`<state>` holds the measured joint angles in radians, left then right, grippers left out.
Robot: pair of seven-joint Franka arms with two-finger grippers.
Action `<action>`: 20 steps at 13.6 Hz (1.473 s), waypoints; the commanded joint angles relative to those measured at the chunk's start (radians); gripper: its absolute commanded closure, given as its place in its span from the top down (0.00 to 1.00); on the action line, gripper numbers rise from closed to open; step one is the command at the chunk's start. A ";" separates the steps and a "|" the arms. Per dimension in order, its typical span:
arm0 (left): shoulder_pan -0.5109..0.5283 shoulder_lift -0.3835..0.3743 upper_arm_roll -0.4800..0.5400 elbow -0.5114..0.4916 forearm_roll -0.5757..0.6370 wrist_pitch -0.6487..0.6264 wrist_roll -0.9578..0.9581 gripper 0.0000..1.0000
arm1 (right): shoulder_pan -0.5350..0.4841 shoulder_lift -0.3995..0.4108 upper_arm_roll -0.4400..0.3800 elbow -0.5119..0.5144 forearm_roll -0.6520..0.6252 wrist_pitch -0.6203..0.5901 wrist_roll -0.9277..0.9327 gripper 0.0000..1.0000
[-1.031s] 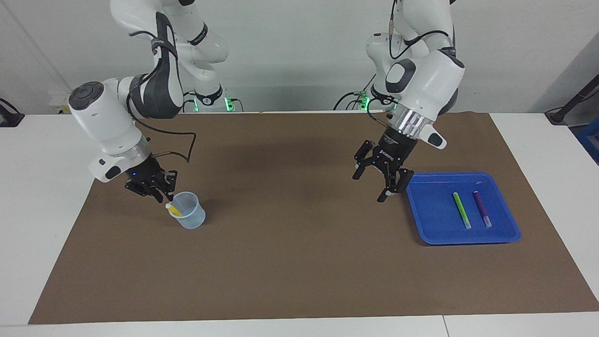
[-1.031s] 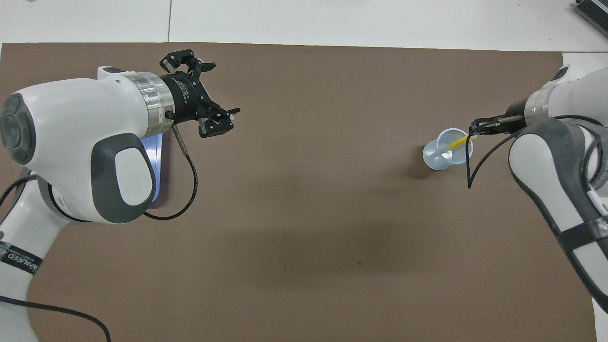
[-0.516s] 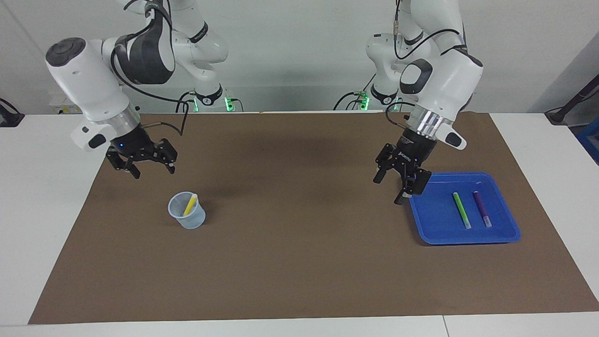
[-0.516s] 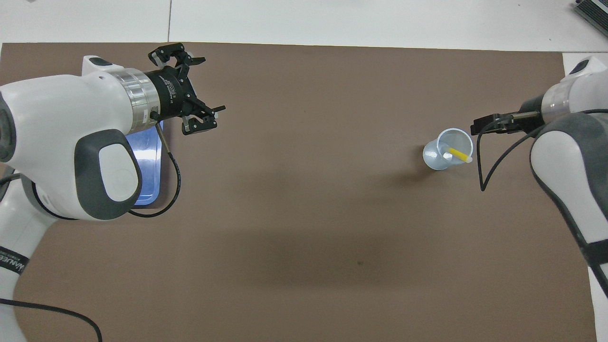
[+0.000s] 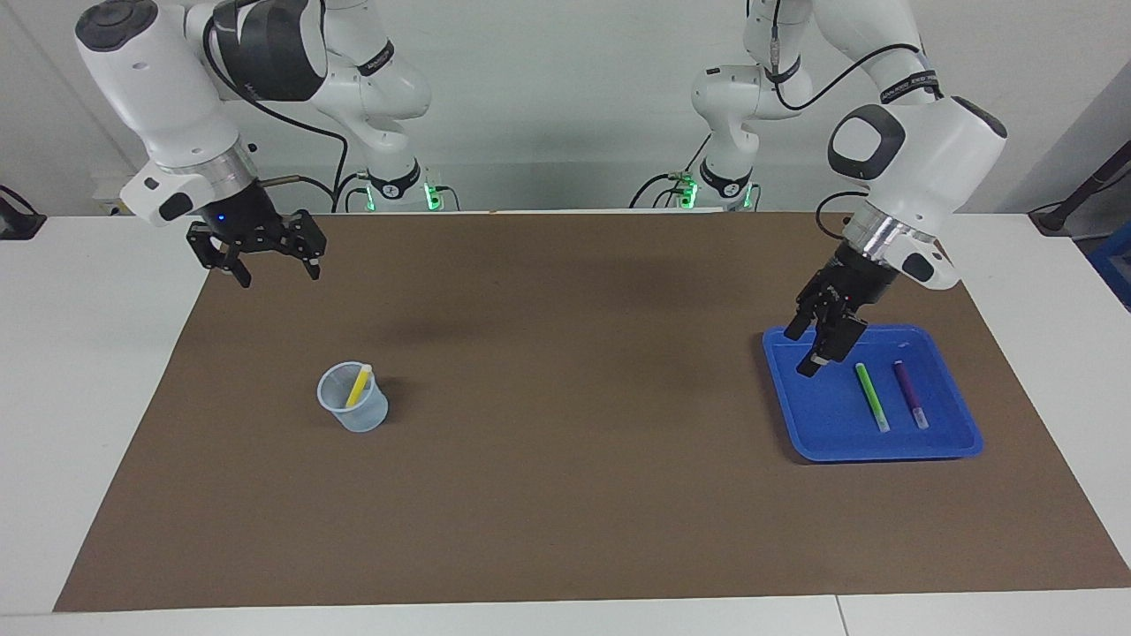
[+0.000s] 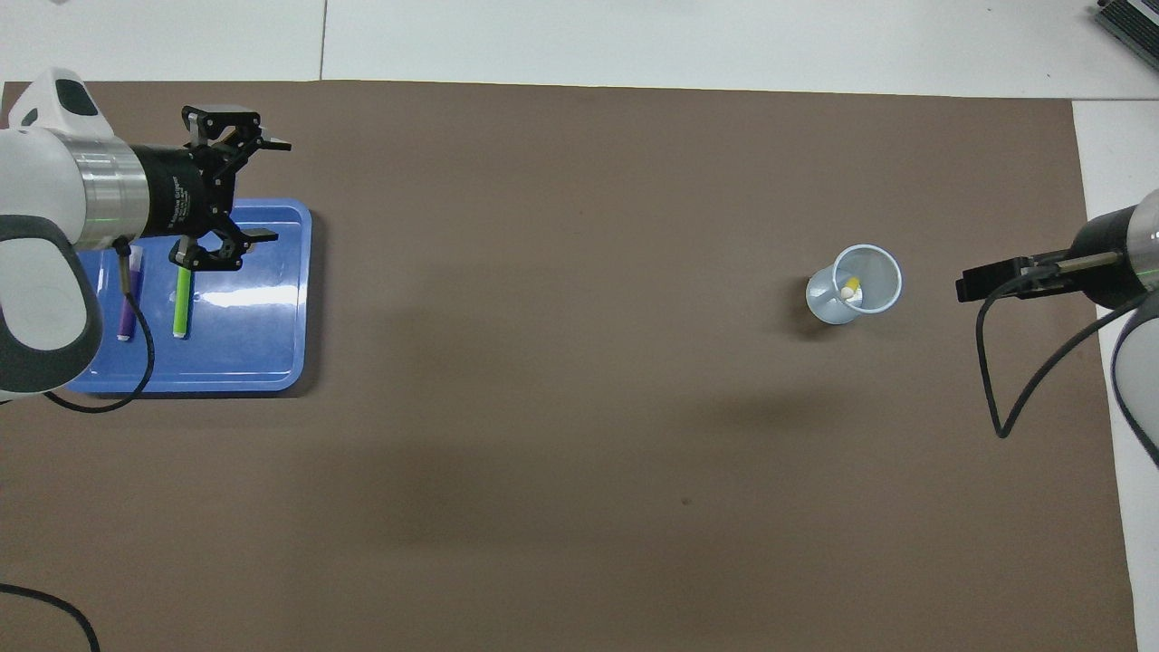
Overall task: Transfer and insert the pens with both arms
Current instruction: 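Move the left gripper back over the tray toward the green pen, then lower the left gripper and grasp the green pen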
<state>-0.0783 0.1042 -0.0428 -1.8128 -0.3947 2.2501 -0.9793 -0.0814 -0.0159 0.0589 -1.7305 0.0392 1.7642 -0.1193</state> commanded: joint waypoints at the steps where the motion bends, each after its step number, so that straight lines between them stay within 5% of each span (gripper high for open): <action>1: 0.024 -0.005 -0.009 -0.016 0.089 -0.040 0.182 1.00 | -0.003 -0.012 0.006 -0.017 -0.025 -0.002 0.024 1.00; 12: 0.190 0.150 -0.009 -0.007 0.374 -0.040 0.963 1.00 | -0.003 -0.022 0.006 -0.029 -0.025 -0.019 0.026 1.00; 14: 0.192 0.193 -0.011 -0.007 0.503 -0.002 1.052 1.00 | -0.004 -0.029 0.006 -0.047 -0.025 -0.006 0.027 1.00; 20: 0.259 0.273 -0.011 -0.049 0.510 0.118 1.134 1.00 | -0.001 -0.033 0.006 -0.057 -0.025 0.000 0.026 1.00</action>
<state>0.1563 0.3698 -0.0435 -1.8316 0.0965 2.3211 0.1214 -0.0820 -0.0211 0.0588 -1.7550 0.0392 1.7563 -0.1177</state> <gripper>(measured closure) 0.000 0.000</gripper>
